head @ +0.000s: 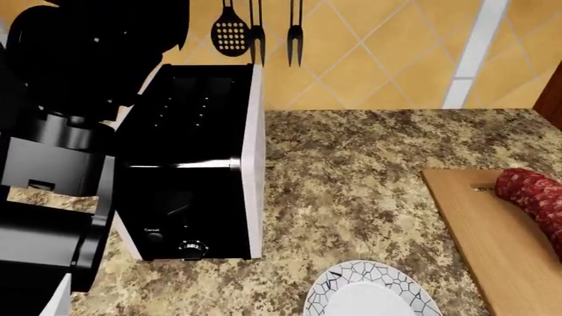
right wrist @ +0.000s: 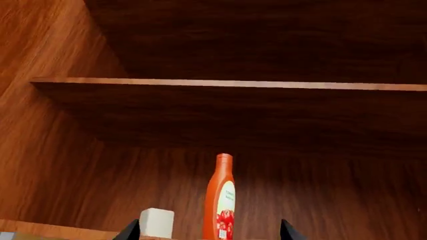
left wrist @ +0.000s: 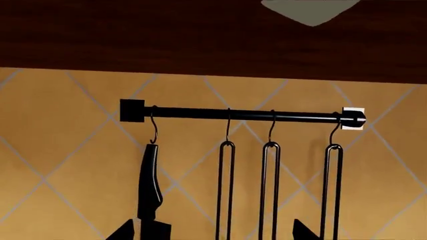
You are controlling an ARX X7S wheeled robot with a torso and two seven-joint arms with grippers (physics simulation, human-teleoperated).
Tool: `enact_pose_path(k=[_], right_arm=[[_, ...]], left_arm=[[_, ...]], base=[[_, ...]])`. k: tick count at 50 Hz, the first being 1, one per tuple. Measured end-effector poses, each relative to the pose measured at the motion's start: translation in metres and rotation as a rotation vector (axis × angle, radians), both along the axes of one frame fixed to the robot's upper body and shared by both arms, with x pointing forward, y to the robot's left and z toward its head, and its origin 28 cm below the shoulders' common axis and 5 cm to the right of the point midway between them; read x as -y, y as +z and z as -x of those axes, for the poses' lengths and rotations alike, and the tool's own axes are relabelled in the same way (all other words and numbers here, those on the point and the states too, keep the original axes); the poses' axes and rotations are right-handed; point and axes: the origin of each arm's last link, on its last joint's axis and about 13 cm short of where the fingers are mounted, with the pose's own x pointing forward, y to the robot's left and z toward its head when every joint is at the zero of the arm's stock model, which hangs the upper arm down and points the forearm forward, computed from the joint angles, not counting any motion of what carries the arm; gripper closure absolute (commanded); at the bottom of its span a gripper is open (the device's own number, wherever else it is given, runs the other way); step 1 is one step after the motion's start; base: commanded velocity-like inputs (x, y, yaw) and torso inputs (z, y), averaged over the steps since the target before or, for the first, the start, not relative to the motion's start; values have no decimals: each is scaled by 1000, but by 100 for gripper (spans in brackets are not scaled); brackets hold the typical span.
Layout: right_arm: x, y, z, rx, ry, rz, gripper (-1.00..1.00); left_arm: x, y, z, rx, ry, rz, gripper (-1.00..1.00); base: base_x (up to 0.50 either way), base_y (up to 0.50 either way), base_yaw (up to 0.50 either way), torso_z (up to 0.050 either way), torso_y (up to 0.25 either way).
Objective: Pick the salami from the plate and place it on the cutting board. Then pick the condiment bottle from the cabinet and place it next to the cutting board.
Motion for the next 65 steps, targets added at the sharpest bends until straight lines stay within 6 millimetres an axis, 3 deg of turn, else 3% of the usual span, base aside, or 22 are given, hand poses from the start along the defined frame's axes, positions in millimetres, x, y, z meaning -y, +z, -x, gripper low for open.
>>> enact_pose_path(k=[18,32,44,65], right_arm=[[-18,65,-2,112,-36,-32,-100],[-23,113,-36,41,-34,-126,-100],[-28,135,-78,-65,0,-149,-100],[-38,156,-119,-162,-33,-72,-100]], left_arm=[[-3,1,1,-3,5,-2,-100],[-4,-5,-1,-17,6,-3,-100],[-6,-8,-1,-24,8,-2,-100],[-10,-9,-3,-34,13,4,-100]], base=[[0,0,0,0,0],[0,0,0,0,0],[0,0,0,0,0],[0,0,0,0,0]])
